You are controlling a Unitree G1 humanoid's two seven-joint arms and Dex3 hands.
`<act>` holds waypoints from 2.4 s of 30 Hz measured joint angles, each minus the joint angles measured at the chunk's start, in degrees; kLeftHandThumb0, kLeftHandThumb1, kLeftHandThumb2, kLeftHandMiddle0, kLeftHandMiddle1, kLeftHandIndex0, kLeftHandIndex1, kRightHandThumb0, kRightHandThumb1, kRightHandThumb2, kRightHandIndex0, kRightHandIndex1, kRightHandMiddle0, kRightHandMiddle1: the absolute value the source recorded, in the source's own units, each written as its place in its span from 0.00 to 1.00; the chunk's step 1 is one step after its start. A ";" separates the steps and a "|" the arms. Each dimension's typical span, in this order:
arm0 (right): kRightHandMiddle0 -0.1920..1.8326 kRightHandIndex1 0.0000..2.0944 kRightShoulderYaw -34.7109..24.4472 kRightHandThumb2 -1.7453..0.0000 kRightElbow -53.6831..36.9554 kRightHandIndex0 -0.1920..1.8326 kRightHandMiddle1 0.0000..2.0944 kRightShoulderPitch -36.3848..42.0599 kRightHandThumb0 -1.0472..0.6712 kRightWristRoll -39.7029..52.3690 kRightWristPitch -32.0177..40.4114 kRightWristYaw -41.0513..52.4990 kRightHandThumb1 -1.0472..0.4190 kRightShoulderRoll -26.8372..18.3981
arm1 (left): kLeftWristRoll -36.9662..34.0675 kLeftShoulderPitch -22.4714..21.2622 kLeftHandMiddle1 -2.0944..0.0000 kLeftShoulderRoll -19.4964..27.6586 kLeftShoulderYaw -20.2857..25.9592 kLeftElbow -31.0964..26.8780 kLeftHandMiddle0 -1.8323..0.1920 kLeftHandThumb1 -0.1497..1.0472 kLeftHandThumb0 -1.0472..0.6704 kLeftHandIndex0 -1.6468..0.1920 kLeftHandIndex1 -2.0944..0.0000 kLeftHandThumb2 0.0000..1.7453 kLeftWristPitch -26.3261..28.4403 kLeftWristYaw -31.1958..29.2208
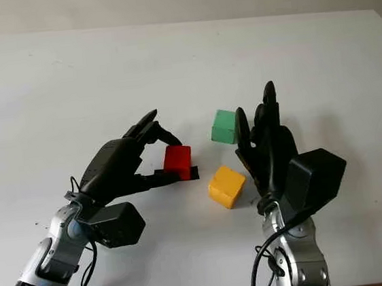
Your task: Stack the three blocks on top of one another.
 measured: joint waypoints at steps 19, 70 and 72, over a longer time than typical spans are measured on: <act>0.01 0.00 -0.19 0.72 0.00 0.00 0.03 0.00 0.29 0.29 0.07 0.09 0.00 -0.01 | 1.27 -0.01 0.98 0.78 -0.30 -3.26 0.92 0.98 0.31 0.87 0.31 0.03 5.56 -4.56; 0.18 0.03 -8.98 0.98 -2.06 0.03 0.06 -12.44 0.28 -9.74 -7.67 22.80 0.10 -35.16 | -49.08 11.86 0.98 -10.24 26.21 -10.88 0.98 1.00 0.18 0.99 0.99 0.38 3.35 -2.83; 0.20 0.03 -8.55 0.98 -1.37 0.03 0.06 -14.45 0.29 -10.97 -9.90 25.54 0.12 -38.33 | -49.28 12.08 0.98 -10.28 26.70 -9.70 0.98 1.00 0.18 0.99 0.99 0.38 3.35 -3.21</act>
